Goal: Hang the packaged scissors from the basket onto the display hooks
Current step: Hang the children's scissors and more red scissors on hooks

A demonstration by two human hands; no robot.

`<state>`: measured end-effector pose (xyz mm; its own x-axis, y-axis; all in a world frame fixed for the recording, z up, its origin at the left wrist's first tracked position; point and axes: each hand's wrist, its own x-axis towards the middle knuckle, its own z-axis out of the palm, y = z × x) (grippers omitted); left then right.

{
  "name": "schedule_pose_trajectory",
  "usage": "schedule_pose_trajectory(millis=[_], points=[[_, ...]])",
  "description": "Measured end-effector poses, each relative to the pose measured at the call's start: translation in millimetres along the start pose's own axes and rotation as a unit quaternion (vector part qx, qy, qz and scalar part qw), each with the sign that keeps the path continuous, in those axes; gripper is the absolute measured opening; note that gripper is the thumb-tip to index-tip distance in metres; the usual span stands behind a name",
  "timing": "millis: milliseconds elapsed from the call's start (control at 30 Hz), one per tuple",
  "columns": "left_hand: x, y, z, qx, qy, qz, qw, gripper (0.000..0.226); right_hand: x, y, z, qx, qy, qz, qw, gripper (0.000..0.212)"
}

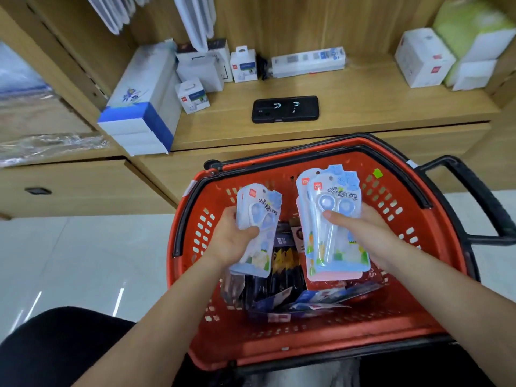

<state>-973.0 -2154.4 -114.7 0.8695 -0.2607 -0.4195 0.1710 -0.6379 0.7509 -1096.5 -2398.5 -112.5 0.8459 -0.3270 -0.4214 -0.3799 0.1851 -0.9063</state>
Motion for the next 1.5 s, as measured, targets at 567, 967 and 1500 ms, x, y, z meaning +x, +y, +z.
schedule_pose_trajectory(millis=[567, 967, 1500], points=[[-93.1, 51.7, 10.3, -0.367, -0.074, 0.032, 0.927, 0.040, -67.6, -33.0, 35.5, 0.242, -0.030, -0.009, 0.970, 0.049], [-54.2, 69.3, 19.2, -0.346, 0.001, 0.056, 0.937, 0.031, -27.1, -31.0, 30.5, 0.264, 0.013, -0.019, 0.964, 0.045], [-58.2, 67.6, 10.5, -0.330, -0.017, 0.082, 0.940, 0.033, -24.7, -34.5, 45.7, 0.232, -0.011, -0.042, 0.972, 0.045]])
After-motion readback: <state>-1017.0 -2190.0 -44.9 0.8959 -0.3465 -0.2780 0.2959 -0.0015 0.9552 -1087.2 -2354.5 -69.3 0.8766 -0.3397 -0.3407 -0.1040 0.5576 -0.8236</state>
